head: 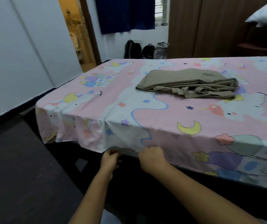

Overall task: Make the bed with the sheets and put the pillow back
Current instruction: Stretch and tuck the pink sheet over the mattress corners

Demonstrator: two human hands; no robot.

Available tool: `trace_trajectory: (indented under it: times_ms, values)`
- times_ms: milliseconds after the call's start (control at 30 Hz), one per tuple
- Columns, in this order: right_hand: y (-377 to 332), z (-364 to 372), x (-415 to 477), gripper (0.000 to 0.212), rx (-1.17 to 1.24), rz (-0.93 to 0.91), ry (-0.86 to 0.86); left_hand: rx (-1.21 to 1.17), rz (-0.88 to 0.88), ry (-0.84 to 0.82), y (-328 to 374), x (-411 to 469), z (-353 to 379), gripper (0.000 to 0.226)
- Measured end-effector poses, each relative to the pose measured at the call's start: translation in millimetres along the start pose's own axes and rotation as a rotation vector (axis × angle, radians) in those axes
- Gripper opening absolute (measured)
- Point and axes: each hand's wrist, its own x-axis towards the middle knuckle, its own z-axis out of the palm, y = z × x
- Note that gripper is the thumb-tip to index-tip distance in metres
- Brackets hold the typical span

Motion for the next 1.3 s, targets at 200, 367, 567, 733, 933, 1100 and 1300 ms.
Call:
trace_trajectory:
  times_ms: [200,367,567,733,933,1100,1300]
  values:
    - [-51.5,-56.8,41.3,0.015,0.004,-0.310,0.606,-0.333,-0.106,0.353,10.0,35.7,-62.1,0.017]
    - [-51.9,-88.2,91.8,0.027,0.043,-0.302,0.787,-0.450,-0.185,0.568,14.9,55.8,-92.0,0.021]
    - [-41.6,-81.7,114.7,0.076,0.096,-0.307,0.339,-0.224,-0.167,0.738,58.1,43.2,-146.8,0.020]
    - [-51.2,-64.5,126.4,0.085,0.016,-0.247,0.418,-0.174,-0.104,0.703,75.7,74.2,-178.9,0.026]
    - [-53.1,-48.1,143.5,0.081,0.027,-0.187,0.624,-0.373,-0.198,0.450,52.7,126.1,-181.5,0.044]
    - [-62.3,-59.6,140.1,0.081,0.066,-0.124,0.653,-0.581,-0.171,0.397,58.3,158.1,-194.3,0.064]
    - [-152.2,-109.7,186.1,0.090,0.125,-0.104,0.611,-0.688,-0.113,0.386,42.7,230.7,-234.7,0.118]
